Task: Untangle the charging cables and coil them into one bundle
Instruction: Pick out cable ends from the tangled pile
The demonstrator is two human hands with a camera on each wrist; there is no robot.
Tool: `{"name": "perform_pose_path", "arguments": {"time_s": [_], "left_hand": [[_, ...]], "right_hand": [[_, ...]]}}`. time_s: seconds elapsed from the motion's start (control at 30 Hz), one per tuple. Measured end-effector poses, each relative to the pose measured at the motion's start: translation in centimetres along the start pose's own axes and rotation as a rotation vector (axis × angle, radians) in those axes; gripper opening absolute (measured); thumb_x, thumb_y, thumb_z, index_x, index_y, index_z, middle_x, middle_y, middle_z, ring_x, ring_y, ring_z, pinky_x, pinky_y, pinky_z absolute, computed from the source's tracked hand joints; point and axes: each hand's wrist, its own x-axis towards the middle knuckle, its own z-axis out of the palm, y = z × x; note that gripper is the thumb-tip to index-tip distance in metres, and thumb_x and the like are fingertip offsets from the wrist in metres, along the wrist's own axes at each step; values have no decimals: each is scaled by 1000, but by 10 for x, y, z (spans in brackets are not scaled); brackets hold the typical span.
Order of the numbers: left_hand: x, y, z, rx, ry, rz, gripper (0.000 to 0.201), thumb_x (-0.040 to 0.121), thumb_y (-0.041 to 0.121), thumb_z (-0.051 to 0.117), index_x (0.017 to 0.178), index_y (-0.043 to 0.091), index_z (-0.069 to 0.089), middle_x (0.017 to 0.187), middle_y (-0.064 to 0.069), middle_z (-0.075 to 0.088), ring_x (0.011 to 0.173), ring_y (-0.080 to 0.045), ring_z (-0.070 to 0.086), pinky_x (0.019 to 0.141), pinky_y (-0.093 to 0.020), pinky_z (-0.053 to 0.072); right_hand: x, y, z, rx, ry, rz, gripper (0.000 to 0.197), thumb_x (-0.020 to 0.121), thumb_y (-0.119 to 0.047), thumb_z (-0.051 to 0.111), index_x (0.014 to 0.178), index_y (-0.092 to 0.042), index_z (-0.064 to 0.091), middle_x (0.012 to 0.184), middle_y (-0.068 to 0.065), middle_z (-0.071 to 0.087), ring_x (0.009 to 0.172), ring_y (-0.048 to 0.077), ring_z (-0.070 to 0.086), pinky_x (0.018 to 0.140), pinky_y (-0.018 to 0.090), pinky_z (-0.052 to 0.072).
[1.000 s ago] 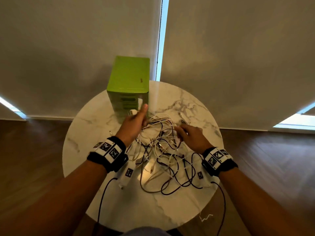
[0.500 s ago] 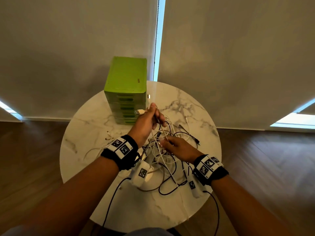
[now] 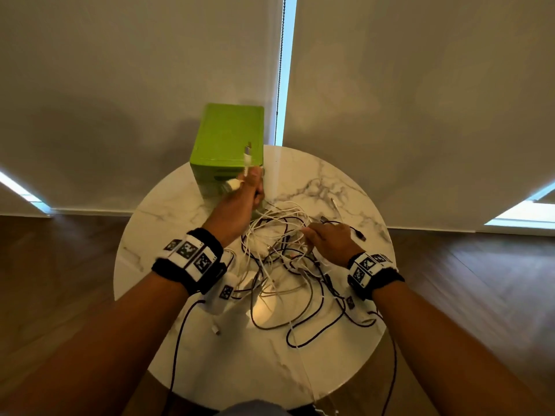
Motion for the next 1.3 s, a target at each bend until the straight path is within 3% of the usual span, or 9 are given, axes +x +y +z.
{"name": "perform_pose_path", "arguments": {"time_s": [0.13,0.27,0.4,0.6,0.73,0.83,1.0,1.1,1.3], "left_hand": [[-3,-31,11,119,-103,88,41,109,35,32,87,7,52,73,-1,48,62,-3,43,65,-22,37],[-3,-61,27,136,-99,-30,45,106,47,33,94,17,64,70,5,49,65,-8,46,67,-30,38],[1,-58,41,-95,-116,-181,45,102,57,40,86,30,72,71,10,59,66,-8,54,68,-28,42],[5,-44,50,-190,-118,-165,33,107,34,43,78,22,53,49,17,45,51,1,41,64,-28,36],[12,-36,30,-210,1,-167,28,105,45,42,89,28,58,77,11,59,81,-8,57,91,-36,47],[17,-34,6,-146,70,-57,23,105,47,40,96,32,55,90,6,59,95,-14,58,99,-41,46],[13,-43,-12,-44,238,38,24,107,45,33,101,29,48,88,-5,48,86,-17,48,80,-37,42],[15,-41,-23,-107,316,30,29,108,43,30,124,24,45,100,0,55,101,-20,56,91,-34,47],[-5,-28,-4,38,110,132,32,110,33,27,120,6,41,87,8,54,68,1,50,65,-14,41]], "right_hand": [[4,-22,-7,125,240,-3,38,103,-55,35,80,-38,60,95,-17,59,109,17,51,95,46,31],[-7,-47,-18,281,302,-170,32,103,-47,43,83,-32,64,90,-7,56,94,14,51,87,34,36],[-27,-69,-26,403,174,-227,29,106,-27,49,86,-14,65,72,-6,61,68,4,56,65,17,39],[-35,-53,-6,428,-64,-137,36,104,-41,49,82,-17,64,75,-3,68,70,5,64,71,21,48],[-35,-14,17,265,-301,-17,44,103,-46,47,77,-17,66,77,1,71,74,11,66,79,29,51],[-40,4,20,361,-209,5,35,103,-46,49,79,-25,64,74,-5,67,67,3,61,72,24,48],[-33,16,4,379,-95,-27,28,104,-42,49,84,-28,64,81,-10,68,80,6,64,79,23,50],[-37,31,4,241,-176,87,39,104,-50,38,76,-33,60,76,-10,66,74,5,61,76,28,44],[-37,-6,-6,451,3,67,43,107,-43,38,76,-20,58,73,0,68,58,6,59,61,19,45]]}}
